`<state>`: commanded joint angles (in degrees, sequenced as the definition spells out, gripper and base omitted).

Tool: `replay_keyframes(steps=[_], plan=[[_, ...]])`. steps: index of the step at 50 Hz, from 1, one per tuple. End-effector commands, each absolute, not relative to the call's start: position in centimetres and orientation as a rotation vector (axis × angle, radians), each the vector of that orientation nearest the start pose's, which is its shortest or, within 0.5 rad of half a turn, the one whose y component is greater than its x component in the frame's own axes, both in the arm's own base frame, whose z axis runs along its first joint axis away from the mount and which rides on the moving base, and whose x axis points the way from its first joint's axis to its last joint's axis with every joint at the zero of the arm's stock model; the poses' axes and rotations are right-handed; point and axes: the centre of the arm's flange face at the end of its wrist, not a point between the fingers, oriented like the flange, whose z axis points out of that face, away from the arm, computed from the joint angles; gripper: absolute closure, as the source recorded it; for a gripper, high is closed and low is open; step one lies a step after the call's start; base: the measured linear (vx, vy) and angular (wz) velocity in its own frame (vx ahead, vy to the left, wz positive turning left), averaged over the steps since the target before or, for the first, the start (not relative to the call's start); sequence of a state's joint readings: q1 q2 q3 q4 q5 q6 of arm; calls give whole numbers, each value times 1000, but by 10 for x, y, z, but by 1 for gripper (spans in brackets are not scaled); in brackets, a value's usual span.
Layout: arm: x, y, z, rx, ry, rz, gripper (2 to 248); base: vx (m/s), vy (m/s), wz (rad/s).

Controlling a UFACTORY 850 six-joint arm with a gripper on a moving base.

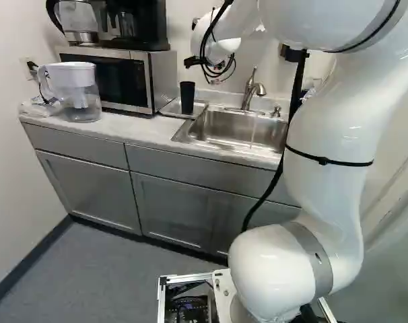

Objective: Rinse the cup and place it in the tray

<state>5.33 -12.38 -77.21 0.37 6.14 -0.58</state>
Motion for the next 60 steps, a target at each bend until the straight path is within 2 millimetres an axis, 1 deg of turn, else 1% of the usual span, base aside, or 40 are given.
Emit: replay_keyframes(steps=[19,33,60], plan=[[609,28,690,-2525,-73,-1835,3,0,0,0],[604,6,691,-2543,-29,-1846,3,0,0,0],[604,-35,692,-2574,60,-1871,3,0,0,0]])
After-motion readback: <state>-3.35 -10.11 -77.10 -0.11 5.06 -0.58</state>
